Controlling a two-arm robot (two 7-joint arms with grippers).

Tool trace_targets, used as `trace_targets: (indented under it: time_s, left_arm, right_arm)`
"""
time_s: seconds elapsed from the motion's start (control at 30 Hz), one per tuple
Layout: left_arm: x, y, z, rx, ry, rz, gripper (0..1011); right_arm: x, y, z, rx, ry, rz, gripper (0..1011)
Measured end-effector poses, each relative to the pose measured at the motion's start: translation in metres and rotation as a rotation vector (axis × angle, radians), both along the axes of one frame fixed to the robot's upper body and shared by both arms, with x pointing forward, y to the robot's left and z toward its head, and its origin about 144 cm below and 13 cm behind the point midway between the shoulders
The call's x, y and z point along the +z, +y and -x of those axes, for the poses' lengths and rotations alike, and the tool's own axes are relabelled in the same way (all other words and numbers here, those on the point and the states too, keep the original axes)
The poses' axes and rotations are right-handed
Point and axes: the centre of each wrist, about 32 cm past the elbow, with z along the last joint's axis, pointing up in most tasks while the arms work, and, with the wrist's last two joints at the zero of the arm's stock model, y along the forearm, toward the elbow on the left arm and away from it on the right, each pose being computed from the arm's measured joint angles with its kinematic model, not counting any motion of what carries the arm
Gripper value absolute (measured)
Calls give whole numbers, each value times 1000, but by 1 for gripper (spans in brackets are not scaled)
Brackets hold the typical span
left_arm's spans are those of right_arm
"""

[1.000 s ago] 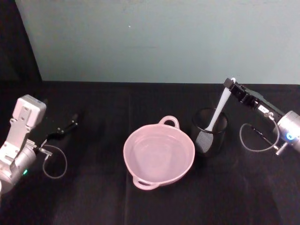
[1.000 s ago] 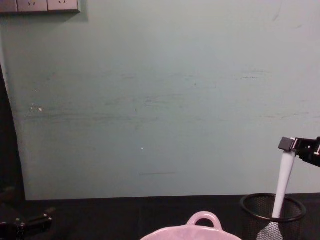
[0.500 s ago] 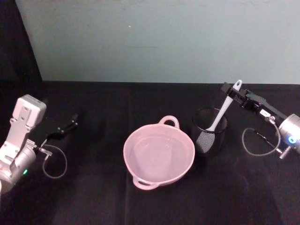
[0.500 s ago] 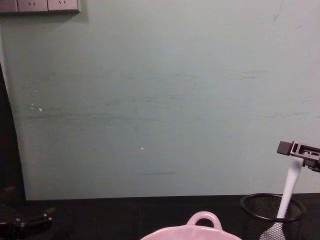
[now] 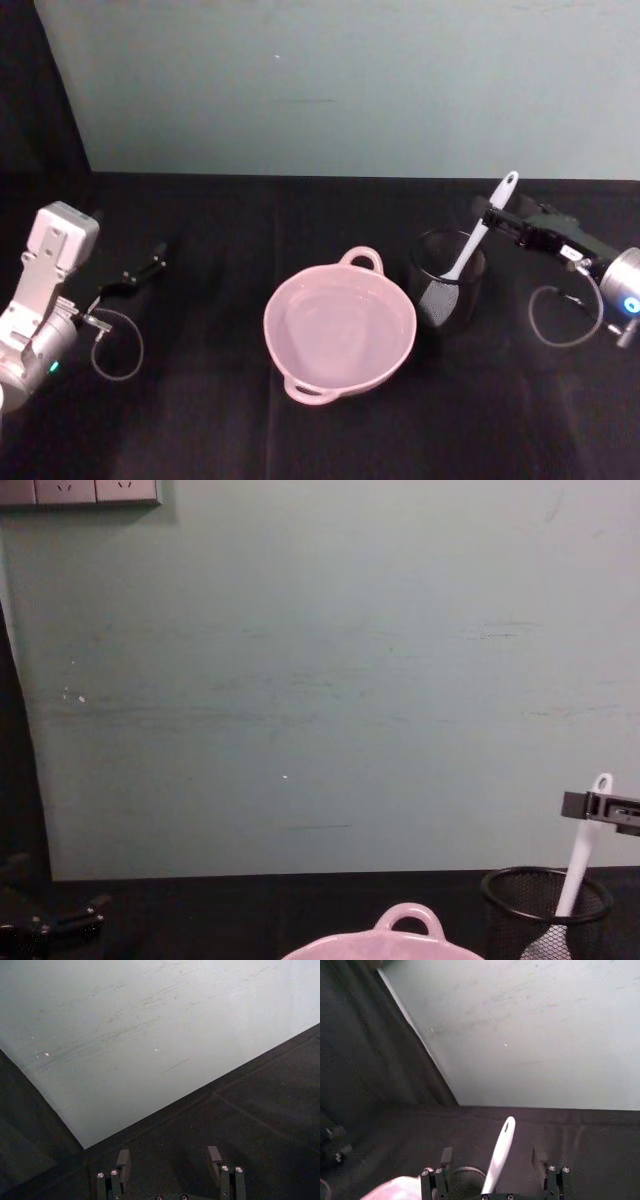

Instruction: Use the one hand to pick up the spoon and stir the clear water in the bowl.

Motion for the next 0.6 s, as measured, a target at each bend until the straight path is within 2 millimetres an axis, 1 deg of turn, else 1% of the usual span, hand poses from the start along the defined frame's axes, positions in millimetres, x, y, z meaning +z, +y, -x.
trace_targets:
  time_s: [0.07,0.1,0.17,0.3,0.47,0.53,0.6]
  left_arm:
    - [0,0,0,0,0,0,1005]
    - [0,0,0,0,0,0,1005]
    - [0,0,0,0,0,0,1005]
    - [0,0,0,0,0,0,1005]
    - [0,0,0,0,0,0,1005]
    - [0,0,0,0,0,0,1005]
    - [0,0,0,0,0,0,1005]
  right_arm:
    - [9,-1,6,-8,-2,62,1002]
    - [9,-1,6,-8,-2,62,1003]
    - [20,-7,15,-19,-10,146,1002]
    - [32,-18,25,-60,-13,265,1003]
    - [36,-23,31,-123,-22,400,1002]
    - [33,-22,33,-159,-35,466,1002]
    - [30,-22,33,-173,-54,488,1003]
